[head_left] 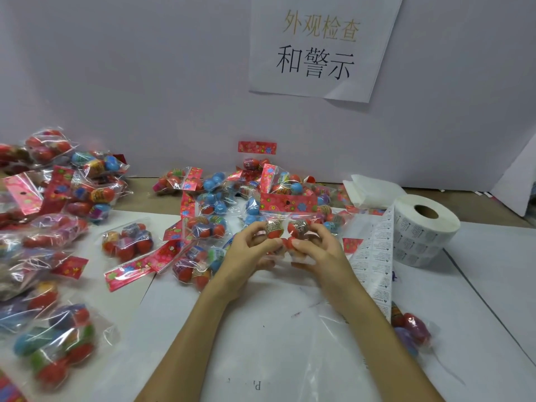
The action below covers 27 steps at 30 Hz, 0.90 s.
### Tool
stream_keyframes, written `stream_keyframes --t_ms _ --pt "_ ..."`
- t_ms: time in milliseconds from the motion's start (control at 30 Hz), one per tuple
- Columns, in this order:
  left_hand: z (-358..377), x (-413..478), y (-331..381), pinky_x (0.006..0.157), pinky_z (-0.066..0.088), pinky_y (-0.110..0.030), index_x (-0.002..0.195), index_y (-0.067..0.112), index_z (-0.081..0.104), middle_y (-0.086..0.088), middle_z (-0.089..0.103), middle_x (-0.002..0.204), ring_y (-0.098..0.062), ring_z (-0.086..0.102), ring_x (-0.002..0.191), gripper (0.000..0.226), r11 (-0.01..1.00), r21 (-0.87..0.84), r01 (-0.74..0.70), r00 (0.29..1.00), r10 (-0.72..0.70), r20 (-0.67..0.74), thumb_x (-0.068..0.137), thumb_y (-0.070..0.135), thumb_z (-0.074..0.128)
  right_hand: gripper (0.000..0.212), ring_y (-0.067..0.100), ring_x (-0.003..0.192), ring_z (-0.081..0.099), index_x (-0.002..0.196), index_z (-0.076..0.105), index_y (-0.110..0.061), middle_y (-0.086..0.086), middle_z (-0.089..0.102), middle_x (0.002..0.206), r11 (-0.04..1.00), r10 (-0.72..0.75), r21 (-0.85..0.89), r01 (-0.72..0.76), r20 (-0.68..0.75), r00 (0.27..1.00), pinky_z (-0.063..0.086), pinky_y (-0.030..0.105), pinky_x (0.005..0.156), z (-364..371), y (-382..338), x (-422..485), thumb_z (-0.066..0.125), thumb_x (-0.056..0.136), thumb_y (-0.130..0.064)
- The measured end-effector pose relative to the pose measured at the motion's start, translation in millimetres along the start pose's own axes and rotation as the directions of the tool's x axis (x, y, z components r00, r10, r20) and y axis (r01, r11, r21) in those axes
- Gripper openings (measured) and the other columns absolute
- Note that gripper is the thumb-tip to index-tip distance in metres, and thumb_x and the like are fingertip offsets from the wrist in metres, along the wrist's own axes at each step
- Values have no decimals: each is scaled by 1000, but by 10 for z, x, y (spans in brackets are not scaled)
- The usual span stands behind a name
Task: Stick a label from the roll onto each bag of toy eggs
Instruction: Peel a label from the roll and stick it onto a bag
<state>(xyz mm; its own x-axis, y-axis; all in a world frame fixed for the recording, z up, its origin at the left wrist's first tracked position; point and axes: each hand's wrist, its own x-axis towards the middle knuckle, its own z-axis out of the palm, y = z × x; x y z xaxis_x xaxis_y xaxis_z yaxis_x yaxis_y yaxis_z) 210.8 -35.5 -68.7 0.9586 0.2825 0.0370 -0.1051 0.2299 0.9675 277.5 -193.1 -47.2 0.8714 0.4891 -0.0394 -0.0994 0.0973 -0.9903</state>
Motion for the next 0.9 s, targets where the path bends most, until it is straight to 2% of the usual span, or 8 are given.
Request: stream_keyframes --t_ms 100,267,400,533,633,700,800,900 --pt "-7 12 10 70 58 -37 109 7 66 -10 71 89 -23 68 77 30 1000 -27 16 1000 -15 10 80 11 73 35 29 96 74 123 62 -11 16 74 111 999 8 31 -9 46 999 60 40 83 -1 14 -14 69 90 -2" --pt "-23 14 -17 68 56 -29 110 -2 62 -10 72 87 -20 67 76 38 1000 2 6 1000 -7 28 72 5 65 42 24 84 74 119 63 -11 14 75 93 999 -28 42 24 83 996 59 29 71 -3 33 -2 67 84 13" --pt "-16 34 -39 74 58 -37 104 2 67 -16 74 92 -27 69 84 42 999 41 -3 1000 2 11 65 13 76 38 18 78 71 112 65 -9 5 74 85 995 -80 -50 83 50 996 59 29 69 -9 -5 9 66 83 15" --pt "51 13 -14 76 60 -44 101 21 74 -14 79 100 -31 77 87 29 995 103 -11 1000 8 27 75 22 86 17 17 76 68 99 71 -17 4 71 86 988 -134 -81 134 -2 991 60 34 68 -84 -53 7 75 87 -6" --pt "99 -11 3 53 59 -30 106 14 71 -12 79 99 -29 78 84 25 989 147 -10 999 4 37 84 10 83 15 17 76 70 86 75 -21 0 72 80 996 -83 -30 80 -77 994 58 38 71 -119 -75 2 80 83 -35" --pt "116 -28 16 48 54 -24 111 11 68 -11 79 99 -29 77 82 28 986 167 -7 999 1 36 86 4 79 10 18 82 73 89 77 -22 0 75 82 993 -90 -88 80 -125 988 60 43 83 -141 -54 21 78 88 -32" --pt "118 -30 32 59 58 -29 116 13 65 -9 79 103 -29 77 90 33 983 184 -6 999 -3 50 87 0 76 4 20 90 74 92 77 -26 -1 77 86 985 -100 -155 81 -115 988 60 46 88 -134 -38 11 76 90 -28" --pt "106 -16 24 71 61 -33 114 7 62 -11 79 97 -28 76 87 34 988 156 1 997 -13 74 86 -8 74 3 22 89 75 92 78 -24 2 78 86 983 -82 -173 62 -109 991 62 42 81 -142 -42 8 76 90 -27"
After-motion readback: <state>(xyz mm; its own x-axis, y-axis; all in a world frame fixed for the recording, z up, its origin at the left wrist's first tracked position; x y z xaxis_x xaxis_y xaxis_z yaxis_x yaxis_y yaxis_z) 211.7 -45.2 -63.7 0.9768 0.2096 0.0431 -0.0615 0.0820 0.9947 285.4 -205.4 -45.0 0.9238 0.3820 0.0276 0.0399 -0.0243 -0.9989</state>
